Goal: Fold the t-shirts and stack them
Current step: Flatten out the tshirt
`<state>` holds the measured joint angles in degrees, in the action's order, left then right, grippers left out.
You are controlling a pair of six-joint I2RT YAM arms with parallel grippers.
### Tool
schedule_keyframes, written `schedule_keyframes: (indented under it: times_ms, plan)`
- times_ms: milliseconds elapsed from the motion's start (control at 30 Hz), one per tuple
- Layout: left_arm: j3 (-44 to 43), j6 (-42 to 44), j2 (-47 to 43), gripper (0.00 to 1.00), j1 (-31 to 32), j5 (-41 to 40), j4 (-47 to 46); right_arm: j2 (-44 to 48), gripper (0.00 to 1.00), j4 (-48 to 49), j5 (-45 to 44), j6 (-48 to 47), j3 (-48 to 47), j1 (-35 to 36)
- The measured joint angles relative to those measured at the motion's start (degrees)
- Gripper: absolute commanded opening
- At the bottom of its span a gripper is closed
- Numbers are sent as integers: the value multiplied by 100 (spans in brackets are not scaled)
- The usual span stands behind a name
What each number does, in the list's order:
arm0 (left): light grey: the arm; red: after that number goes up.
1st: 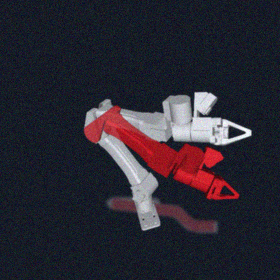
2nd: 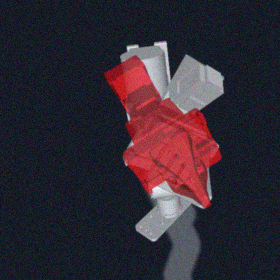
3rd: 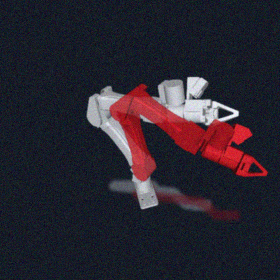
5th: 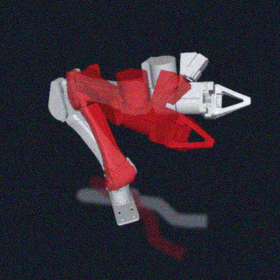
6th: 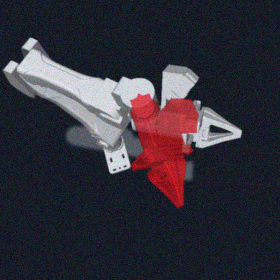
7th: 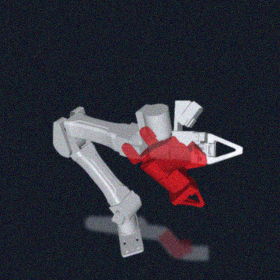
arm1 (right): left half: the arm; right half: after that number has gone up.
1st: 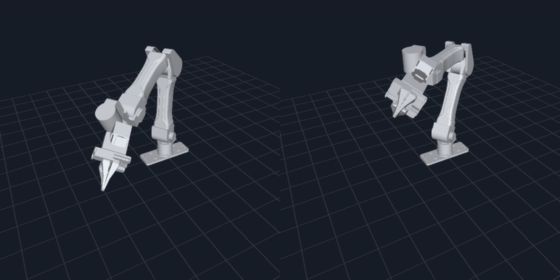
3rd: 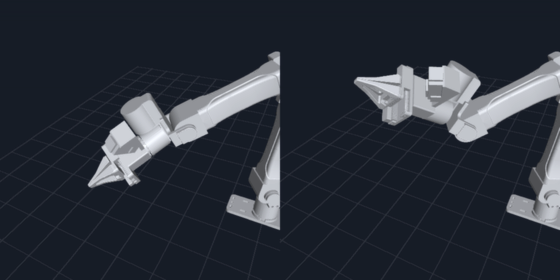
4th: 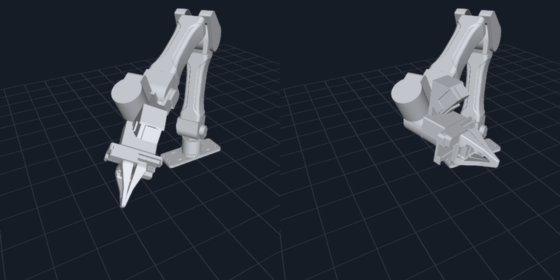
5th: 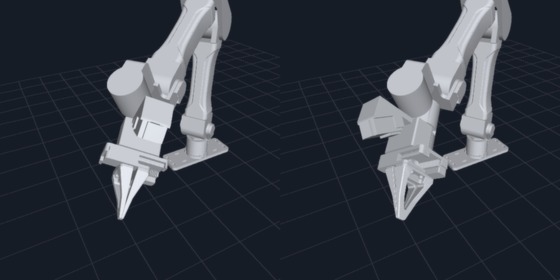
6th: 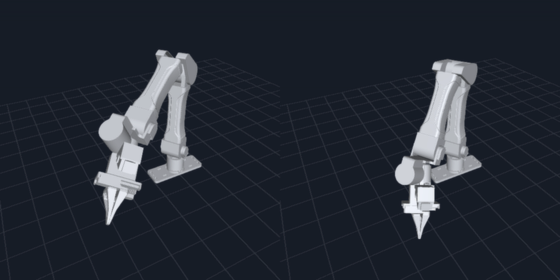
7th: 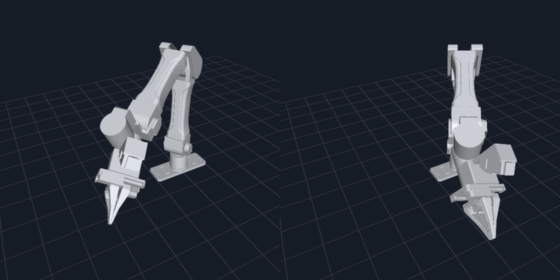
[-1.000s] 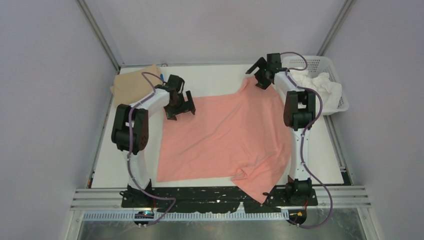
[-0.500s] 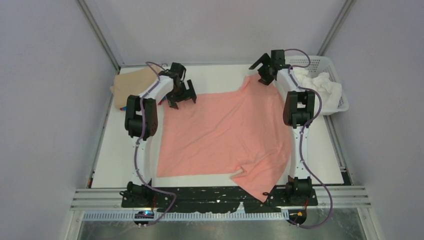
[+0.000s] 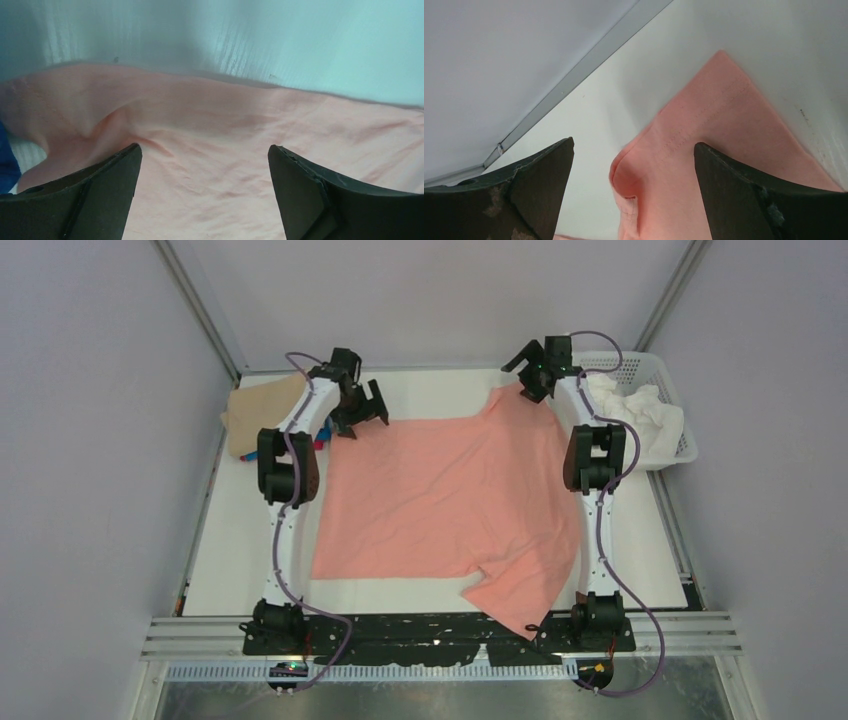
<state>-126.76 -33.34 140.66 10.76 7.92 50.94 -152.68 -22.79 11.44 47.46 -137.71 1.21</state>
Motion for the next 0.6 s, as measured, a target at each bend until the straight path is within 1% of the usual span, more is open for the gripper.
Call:
schedule_keyframes:
  times_ms: [200,300,333,367,400,467,533,600]
  plan:
    - [-129,114,-105,99,-74,122,0,120,95,-411,-214,-778,-118,114]
    - [15,203,-601,99,-66,92,-2,645,95,-774,-442,-1325,306,236]
    - [251,234,-949,99,-55,63,-50,1045,95,-831,-614,-1543,706,302]
    - [592,243,-1333,99,-42,46,-151,1510,95,-892,-807,-1744,1202,393]
    - [1119,254,-1904,99,-24,17,-264,2175,95,-935,-1027,-1954,1880,455]
    - [2385,243,-3322,99,35,-44,-490,3270,95,-914,-1370,-2223,2885,772]
    - [3624,205,-4631,99,107,-179,-857,4739,95,-758,-1801,-2446,4286,1156]
    - [4992,76,-5989,99,203,-433,-1067,5939,95,-778,-2140,-2555,5331,1558]
